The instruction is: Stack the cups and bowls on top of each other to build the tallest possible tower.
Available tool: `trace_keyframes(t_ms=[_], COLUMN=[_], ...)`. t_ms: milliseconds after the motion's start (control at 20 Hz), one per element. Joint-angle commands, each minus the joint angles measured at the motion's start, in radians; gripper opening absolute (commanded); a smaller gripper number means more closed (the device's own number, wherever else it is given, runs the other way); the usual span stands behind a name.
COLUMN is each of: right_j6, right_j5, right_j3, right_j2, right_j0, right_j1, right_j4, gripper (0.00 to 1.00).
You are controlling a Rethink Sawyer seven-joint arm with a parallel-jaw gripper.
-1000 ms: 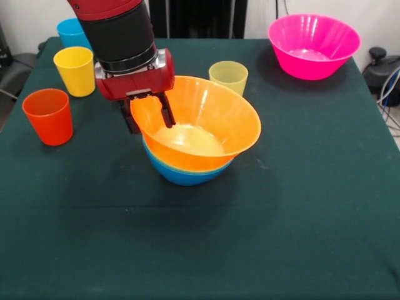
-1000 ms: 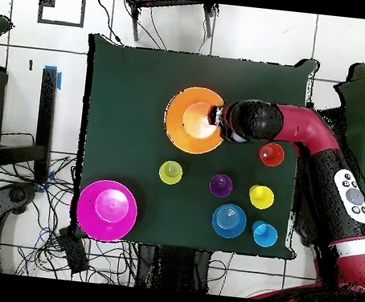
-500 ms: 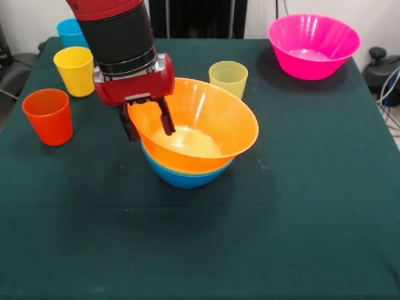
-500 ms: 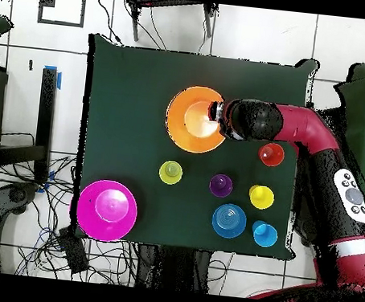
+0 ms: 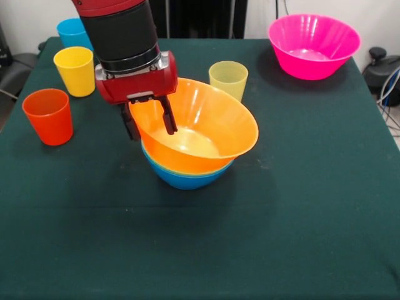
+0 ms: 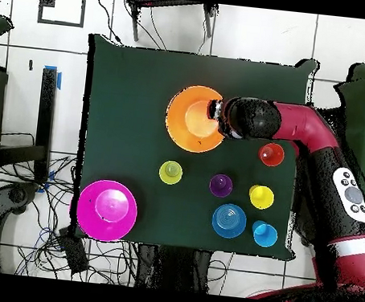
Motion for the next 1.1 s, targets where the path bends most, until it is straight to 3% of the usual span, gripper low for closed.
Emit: trace_keyframes(t_ms=[50,200,400,700,1100], right_j6=[-0.129,-0.193,-0.254,-0.233,-0.22], right_j5=[0.098,0.242,0.325,0.39,0.387], right_j3=[-0.009,-0.05,-0.134,-0.198,-0.218], right_j2=[-0.025,-0.004,-0.003,-0.003,-0.006], right_j0=[0.023,0.02,0.046,0.072,0.093], right_j1=[-0.071,-0.149,-0.154,-0.154,-0.134], right_j4=[0.024,0.078,0.077,0.084,0.083], gripper=[1.0,1.0,1.0,1.0,1.0])
